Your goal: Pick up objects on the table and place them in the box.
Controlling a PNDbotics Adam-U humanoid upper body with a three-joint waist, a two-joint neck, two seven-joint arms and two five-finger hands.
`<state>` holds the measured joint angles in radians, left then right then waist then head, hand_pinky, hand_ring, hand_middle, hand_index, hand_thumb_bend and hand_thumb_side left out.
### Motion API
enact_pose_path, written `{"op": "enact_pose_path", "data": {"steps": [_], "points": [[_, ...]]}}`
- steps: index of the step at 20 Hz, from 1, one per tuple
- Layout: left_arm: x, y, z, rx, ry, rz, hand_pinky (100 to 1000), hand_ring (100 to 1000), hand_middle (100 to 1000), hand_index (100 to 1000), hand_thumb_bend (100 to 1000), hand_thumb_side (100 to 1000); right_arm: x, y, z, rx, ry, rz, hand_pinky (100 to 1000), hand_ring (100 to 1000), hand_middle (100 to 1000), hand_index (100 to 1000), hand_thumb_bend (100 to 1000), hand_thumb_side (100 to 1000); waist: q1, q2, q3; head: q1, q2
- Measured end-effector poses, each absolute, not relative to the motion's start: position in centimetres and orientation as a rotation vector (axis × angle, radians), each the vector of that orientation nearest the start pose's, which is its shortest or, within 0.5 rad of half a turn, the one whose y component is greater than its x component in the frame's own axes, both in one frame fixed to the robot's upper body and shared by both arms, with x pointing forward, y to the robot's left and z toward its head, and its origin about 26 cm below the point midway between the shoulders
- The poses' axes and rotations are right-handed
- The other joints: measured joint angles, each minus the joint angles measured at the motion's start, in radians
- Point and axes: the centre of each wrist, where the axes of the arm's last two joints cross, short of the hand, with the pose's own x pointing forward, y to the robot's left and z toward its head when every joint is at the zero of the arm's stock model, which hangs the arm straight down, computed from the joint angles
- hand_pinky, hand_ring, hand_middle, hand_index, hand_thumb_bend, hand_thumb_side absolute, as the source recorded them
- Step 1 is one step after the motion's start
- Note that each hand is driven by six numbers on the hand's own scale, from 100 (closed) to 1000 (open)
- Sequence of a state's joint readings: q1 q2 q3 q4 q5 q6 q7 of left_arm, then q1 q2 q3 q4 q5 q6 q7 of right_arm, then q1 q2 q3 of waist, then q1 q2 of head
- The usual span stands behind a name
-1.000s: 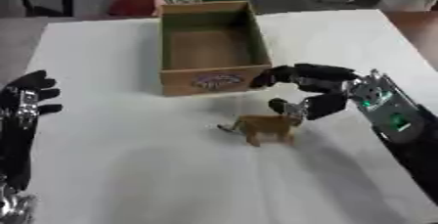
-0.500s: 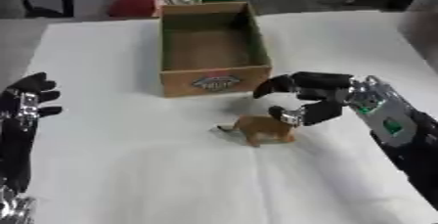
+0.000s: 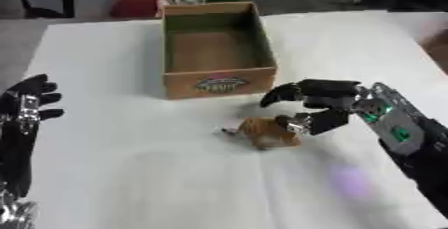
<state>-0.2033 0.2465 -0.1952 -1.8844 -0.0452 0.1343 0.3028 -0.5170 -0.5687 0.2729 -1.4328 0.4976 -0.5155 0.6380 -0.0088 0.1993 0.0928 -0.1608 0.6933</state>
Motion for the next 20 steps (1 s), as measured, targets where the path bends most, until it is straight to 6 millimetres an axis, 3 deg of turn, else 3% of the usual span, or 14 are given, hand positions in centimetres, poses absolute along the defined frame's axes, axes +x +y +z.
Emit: {"op": "enact_pose_path", "data": {"steps": [20], "points": [[29.84,21.37,12.56,0.230,-1.957,-0.150,675,735,683,805,100,823,38.15,-28.46,13.58,-0.273,-1.536,1.966,873,883,888,938,100,1000,-0.006,-0.003,0.002,0.000,0.000]]}}
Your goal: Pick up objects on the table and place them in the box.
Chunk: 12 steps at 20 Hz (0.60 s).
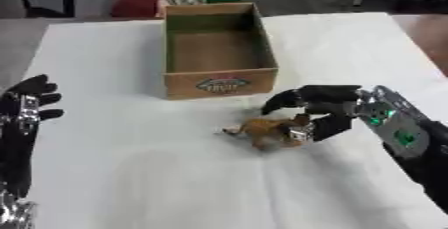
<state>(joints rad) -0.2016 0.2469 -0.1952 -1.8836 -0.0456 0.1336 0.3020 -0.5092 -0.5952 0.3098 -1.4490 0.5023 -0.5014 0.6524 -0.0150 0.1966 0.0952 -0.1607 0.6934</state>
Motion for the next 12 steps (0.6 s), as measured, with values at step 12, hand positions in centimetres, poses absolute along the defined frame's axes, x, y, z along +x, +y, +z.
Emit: {"op": "enact_pose_path", "data": {"steps": [12], "points": [[29.88,21.39,12.43,0.230,-1.953,-0.152,676,735,682,805,100,824,38.05,-28.05,13.37,-0.417,-1.483,2.105,867,845,853,918,265,1000,0.000,0.000,0.000,0.000,0.000]]}}
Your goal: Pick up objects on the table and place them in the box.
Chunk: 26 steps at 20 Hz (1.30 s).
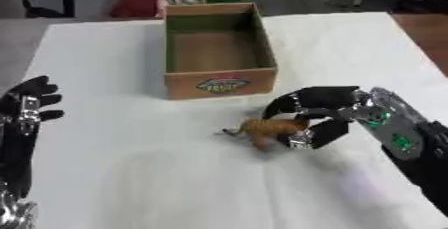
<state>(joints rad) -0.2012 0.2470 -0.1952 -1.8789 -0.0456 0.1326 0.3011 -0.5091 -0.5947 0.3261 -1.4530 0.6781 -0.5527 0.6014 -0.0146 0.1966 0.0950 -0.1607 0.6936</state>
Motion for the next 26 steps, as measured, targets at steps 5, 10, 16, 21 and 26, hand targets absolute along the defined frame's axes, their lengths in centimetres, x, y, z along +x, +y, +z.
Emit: {"op": "enact_pose_path", "data": {"steps": [5,10,16,21,26], "points": [[29.88,21.40,12.43,0.230,-1.953,-0.152,676,736,682,805,100,823,38.02,-27.98,13.38,-0.469,-1.464,2.151,835,816,819,892,336,1000,0.001,0.000,-0.001,0.000,0.000],[29.88,21.40,12.43,0.230,-1.952,-0.152,676,736,682,805,100,823,38.01,-27.97,13.36,-0.498,-1.458,2.179,781,742,737,845,271,781,0.003,0.000,-0.003,0.000,0.000],[29.88,21.39,12.43,0.230,-1.952,-0.153,677,736,683,805,100,823,38.02,-27.95,13.37,-0.510,-1.462,2.190,741,665,666,811,130,489,0.004,0.000,-0.003,0.000,0.000],[29.88,21.39,12.43,0.230,-1.952,-0.153,677,736,683,805,100,823,38.04,-27.92,13.41,-0.513,-1.471,2.191,720,625,618,784,100,444,0.004,-0.001,-0.004,0.000,0.000],[29.88,21.39,12.43,0.230,-1.952,-0.153,677,736,683,805,100,823,38.06,-27.97,13.47,-0.520,-1.476,2.190,682,557,540,717,100,391,0.004,-0.001,-0.004,0.000,0.000]]}}
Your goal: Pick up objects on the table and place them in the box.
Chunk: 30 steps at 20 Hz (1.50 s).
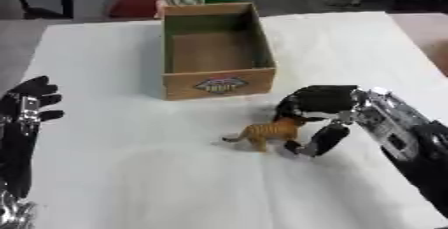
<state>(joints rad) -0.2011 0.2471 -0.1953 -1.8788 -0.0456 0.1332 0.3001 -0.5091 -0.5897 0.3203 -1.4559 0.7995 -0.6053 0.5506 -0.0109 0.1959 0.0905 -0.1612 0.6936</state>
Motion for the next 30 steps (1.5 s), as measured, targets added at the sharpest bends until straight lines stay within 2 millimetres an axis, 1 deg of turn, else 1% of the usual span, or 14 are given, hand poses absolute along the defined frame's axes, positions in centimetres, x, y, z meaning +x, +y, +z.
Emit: {"op": "enact_pose_path", "data": {"steps": [3,5,7,10,12,14,19,25,27,30], "points": [[29.9,21.4,12.4,0.230,-1.952,-0.153,677,736,683,805,100,823,38.1,-28.0,13.5,0.693,1.974,-2.915,653,508,482,658,100,375,0.000,0.000,0.000,0.000,0.000],[29.9,21.4,12.4,0.230,-1.952,-0.153,678,736,683,805,100,823,38.1,-28.0,13.5,0.695,1.978,-2.910,616,469,436,608,100,352,0.001,0.000,0.000,0.000,0.000],[29.9,21.4,12.4,0.230,-1.951,-0.153,677,735,682,805,100,823,38.1,-28.1,13.6,0.690,1.997,-2.901,559,408,361,533,100,309,0.001,0.000,-0.001,0.000,0.000],[29.8,21.4,12.4,0.231,-1.950,-0.153,678,735,682,805,100,823,38.2,-28.4,13.8,0.660,2.080,-2.877,508,355,293,459,100,291,0.002,-0.001,-0.002,0.000,0.000],[29.8,21.4,12.3,0.231,-1.949,-0.152,678,735,682,805,100,823,38.4,-28.6,14.3,0.647,2.143,-2.853,476,319,249,410,100,270,0.002,-0.002,-0.003,0.001,0.000],[29.8,21.4,12.3,0.231,-1.948,-0.152,678,735,682,805,100,823,38.7,-28.8,14.9,0.630,2.208,-2.830,451,298,223,383,100,265,0.002,-0.002,-0.003,0.001,0.000],[29.8,21.5,12.3,0.231,-1.946,-0.152,678,735,682,805,100,824,39.4,-29.4,16.1,0.588,2.353,-2.797,423,280,202,363,100,258,0.003,-0.002,-0.003,0.004,-0.001],[29.8,21.5,12.3,0.232,-1.946,-0.152,678,735,682,805,100,824,40.2,-29.8,17.3,0.545,2.458,-2.770,410,269,190,354,100,250,0.003,-0.004,-0.003,0.009,-0.002],[29.8,21.5,12.3,0.232,-1.946,-0.152,678,735,682,805,100,825,40.6,-29.7,18.2,0.536,2.489,-2.742,410,269,190,353,100,248,0.002,-0.005,-0.002,0.010,-0.002],[29.8,21.5,12.2,0.232,-1.945,-0.152,679,735,682,805,100,824,41.2,-29.4,20.2,0.541,2.523,-2.677,411,269,190,353,100,248,0.002,-0.006,0.000,0.010,-0.009]]}}
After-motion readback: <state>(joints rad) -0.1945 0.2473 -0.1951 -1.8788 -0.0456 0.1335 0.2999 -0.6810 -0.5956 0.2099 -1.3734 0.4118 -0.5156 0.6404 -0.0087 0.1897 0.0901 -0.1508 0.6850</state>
